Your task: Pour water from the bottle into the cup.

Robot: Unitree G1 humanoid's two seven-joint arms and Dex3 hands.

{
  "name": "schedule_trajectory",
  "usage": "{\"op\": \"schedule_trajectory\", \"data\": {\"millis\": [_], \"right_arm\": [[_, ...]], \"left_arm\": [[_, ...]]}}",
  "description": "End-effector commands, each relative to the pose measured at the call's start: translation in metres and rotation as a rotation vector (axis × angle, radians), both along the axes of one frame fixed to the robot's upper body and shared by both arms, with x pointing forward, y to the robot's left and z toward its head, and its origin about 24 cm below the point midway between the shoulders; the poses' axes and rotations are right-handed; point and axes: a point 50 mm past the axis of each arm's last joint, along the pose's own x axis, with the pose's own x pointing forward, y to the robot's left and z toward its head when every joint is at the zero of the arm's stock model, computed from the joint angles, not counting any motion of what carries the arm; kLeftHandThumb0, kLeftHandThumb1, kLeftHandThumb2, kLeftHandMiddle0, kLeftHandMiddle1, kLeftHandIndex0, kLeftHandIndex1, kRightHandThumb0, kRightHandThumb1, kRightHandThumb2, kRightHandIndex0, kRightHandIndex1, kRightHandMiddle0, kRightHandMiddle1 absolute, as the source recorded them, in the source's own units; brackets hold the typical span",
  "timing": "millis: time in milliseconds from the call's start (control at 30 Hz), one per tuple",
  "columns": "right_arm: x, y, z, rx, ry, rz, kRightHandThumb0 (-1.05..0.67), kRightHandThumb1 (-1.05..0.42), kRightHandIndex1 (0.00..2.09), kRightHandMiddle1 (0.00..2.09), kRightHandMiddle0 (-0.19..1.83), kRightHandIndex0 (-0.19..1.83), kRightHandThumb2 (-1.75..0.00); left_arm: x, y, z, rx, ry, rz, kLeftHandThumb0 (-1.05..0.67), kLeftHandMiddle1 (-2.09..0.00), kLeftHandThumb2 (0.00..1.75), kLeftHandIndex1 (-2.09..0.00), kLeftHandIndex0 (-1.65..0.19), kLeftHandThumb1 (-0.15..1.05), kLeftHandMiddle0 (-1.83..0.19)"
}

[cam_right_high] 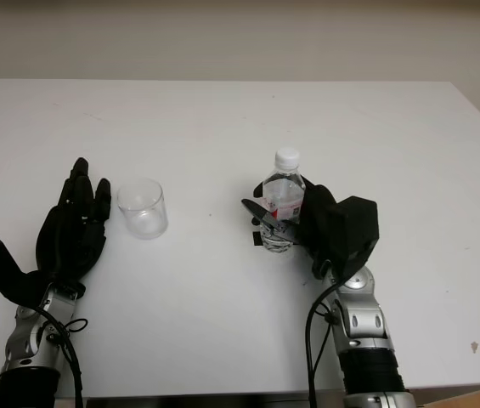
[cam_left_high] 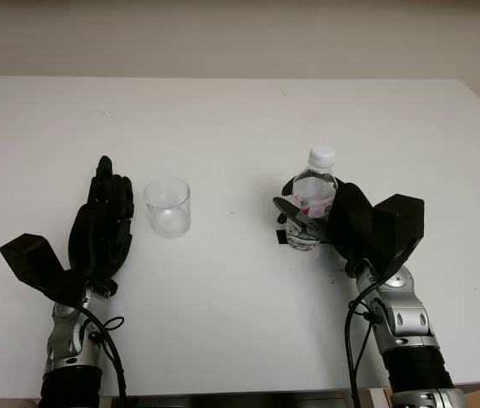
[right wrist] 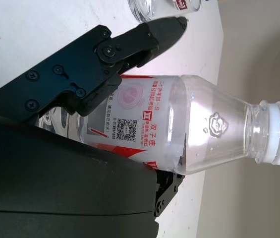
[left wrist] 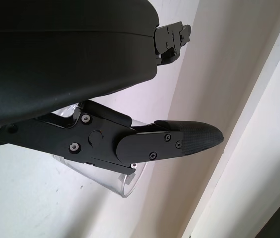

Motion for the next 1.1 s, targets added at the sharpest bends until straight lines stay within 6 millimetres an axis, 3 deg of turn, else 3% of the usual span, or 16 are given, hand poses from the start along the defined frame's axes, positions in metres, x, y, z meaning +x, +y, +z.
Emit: {"op": "schedule_trajectory", "data": {"millis": [0, 67, 100, 167, 400, 800, 1067], "right_arm": [[-0.007, -0.003, -0.014, -0.063, 0.058, 0.055, -0.57, -0.95, 1.75, 1.73, 0.10, 0.23, -0.06], [-0.010, -0.005, -0.016, -0.113, 0.066, 0.146, -0.70, -0.90, 0.56, 0.63, -0.12, -0.10, -0.05], [-0.011, -0.006, -0.017, -0.122, 0.070, 0.176, -0.74, -0.89, 0.29, 0.39, -0.16, -0.14, -0.05], [-0.013, -0.008, -0.019, -0.128, 0.079, 0.204, -0.81, -0.87, 0.06, 0.09, -0.18, -0.18, -0.05], [-0.023, -0.016, -0.029, -0.098, 0.091, 0.168, -0.94, -0.87, 0.00, 0.00, -0.19, -0.19, -0.06], [-0.037, -0.028, -0.048, -0.032, 0.111, 0.036, -0.93, -0.89, 0.00, 0.00, -0.19, -0.19, -0.06], [-0.040, -0.032, -0.047, -0.028, 0.002, -0.066, -0.96, -0.90, 0.00, 0.00, -0.19, -0.19, -0.05]], "left_arm": [[-0.003, 0.003, -0.003, 0.013, 0.013, 0.002, -0.67, -0.05, 0.47, -0.05, 0.17, 1.05, 0.17], [-0.004, 0.003, -0.003, 0.009, 0.011, -0.002, -0.67, -0.05, 0.46, -0.06, 0.17, 1.05, 0.17], [-0.004, 0.003, -0.003, 0.006, 0.010, -0.002, -0.67, -0.05, 0.46, -0.05, 0.17, 1.05, 0.17], [-0.004, 0.003, -0.002, -0.001, 0.010, -0.003, -0.68, -0.05, 0.44, -0.05, 0.18, 1.05, 0.18], [-0.005, 0.004, -0.003, 0.003, 0.015, 0.001, -0.68, -0.05, 0.43, -0.05, 0.18, 1.05, 0.17], [-0.003, 0.006, -0.002, 0.018, 0.018, -0.004, -0.68, -0.05, 0.45, -0.06, 0.16, 1.05, 0.16], [-0.001, 0.006, 0.000, 0.013, 0.020, -0.002, -0.68, -0.06, 0.44, -0.06, 0.16, 1.05, 0.15]]}}
